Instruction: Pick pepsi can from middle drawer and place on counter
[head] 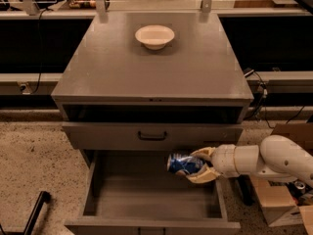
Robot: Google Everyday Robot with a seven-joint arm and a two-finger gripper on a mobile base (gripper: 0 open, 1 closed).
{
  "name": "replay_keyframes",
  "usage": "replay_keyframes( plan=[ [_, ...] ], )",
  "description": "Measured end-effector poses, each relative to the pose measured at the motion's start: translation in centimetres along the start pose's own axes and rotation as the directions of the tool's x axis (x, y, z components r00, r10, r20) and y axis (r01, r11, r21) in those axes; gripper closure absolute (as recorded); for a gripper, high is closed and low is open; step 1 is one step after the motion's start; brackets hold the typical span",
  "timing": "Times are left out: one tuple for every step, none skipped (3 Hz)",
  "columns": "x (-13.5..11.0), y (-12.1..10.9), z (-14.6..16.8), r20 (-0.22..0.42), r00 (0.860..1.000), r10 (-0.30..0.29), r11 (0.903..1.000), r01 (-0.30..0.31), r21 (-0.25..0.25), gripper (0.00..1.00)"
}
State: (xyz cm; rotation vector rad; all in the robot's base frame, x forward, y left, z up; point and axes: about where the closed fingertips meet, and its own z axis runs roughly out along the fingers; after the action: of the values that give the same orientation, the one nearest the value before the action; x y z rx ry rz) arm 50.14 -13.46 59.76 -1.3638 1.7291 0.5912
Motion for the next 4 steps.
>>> replay_keyframes(
  plan=[
    [-4.1,1.2,-3.7,-0.073,0.989,-0.127,0.9913,0.124,-0.043,1.0],
    [-9.2,0.8,-8.5,-0.105,0.975,-0.194,0.9805,0.189,-0.052,1.0],
    [-14.5,-0.4,-12.1,-0.164,0.951,-0.263,0.9648,0.256,-0.059,1.0],
    [-19.8,-2.6,-14.6,-0.233,0.925,-0.301,0.9535,0.291,-0.078,1.0]
  ],
)
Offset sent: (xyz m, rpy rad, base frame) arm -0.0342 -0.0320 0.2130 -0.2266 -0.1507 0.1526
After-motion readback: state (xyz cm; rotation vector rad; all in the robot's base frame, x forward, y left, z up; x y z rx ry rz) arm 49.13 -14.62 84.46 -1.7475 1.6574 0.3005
